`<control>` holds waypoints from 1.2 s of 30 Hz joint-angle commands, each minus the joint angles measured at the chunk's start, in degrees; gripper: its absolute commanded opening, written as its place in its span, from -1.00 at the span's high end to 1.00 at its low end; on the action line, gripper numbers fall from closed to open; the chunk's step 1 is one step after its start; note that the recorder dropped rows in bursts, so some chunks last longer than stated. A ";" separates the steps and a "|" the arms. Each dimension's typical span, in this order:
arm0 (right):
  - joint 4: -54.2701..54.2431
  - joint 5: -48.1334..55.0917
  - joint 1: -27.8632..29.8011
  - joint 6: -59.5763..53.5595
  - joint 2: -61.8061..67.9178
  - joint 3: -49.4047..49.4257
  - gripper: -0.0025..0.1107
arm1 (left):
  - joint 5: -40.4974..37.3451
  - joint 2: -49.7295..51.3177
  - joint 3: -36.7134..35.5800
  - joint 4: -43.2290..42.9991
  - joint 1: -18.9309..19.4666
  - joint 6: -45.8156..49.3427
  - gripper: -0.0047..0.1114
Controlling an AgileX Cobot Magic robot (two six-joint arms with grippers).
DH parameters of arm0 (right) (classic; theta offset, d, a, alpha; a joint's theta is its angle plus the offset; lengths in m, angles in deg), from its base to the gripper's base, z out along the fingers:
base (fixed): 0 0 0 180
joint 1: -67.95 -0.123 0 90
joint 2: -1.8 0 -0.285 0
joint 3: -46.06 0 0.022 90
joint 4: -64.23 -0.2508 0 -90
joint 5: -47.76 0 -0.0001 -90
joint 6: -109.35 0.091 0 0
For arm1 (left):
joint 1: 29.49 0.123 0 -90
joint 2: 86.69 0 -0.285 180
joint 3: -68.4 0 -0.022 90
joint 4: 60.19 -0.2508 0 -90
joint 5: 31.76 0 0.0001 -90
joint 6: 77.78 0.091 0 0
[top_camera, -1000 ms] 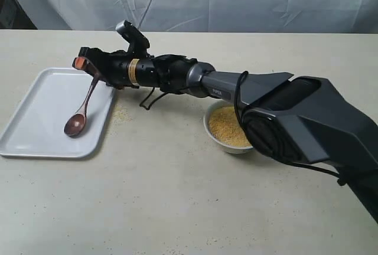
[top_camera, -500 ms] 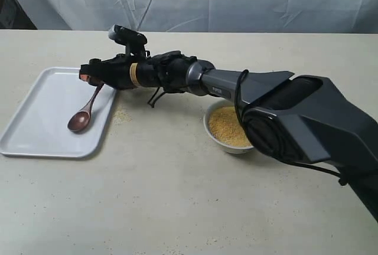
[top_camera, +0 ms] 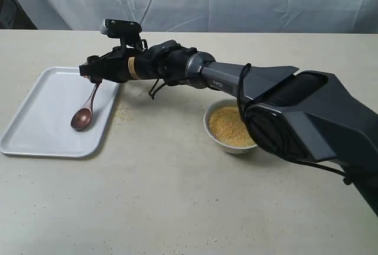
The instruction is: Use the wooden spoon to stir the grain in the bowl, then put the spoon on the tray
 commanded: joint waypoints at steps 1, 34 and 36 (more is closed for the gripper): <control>0.33 1.10 -0.85 -1.75 -0.67 -0.35 -0.23 | 0.44 -0.29 -0.11 0.00 0.00 -0.14 0.92; 0.33 -18.64 0.06 -5.27 -10.36 -0.35 0.95 | 0.44 -0.29 -0.11 0.00 0.00 -0.14 0.92; 0.33 -27.78 0.89 -4.98 -11.13 -0.35 0.95 | 0.44 -0.29 -0.11 0.00 0.00 -0.14 0.92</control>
